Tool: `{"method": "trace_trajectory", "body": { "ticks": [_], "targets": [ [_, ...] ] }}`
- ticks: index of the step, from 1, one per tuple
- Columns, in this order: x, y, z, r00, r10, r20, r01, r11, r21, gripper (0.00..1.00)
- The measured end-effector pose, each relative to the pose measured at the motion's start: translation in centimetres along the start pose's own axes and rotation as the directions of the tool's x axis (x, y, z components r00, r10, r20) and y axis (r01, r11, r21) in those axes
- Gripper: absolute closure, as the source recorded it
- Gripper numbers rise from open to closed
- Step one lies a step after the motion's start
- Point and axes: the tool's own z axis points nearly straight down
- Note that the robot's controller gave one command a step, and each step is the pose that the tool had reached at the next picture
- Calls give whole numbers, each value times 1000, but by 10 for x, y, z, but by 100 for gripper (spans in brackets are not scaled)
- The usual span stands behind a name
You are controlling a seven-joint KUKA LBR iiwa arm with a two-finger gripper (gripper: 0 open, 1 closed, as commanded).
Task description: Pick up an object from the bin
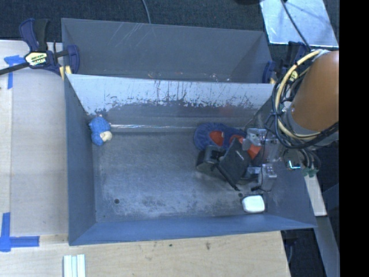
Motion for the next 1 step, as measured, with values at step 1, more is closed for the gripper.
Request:
{"method": "trace_trajectory", "body": {
  "ticks": [1],
  "targets": [
    [-61, -52, 164, 1000, 3, 11, -3, 1000, 0, 0]
  ]
}}
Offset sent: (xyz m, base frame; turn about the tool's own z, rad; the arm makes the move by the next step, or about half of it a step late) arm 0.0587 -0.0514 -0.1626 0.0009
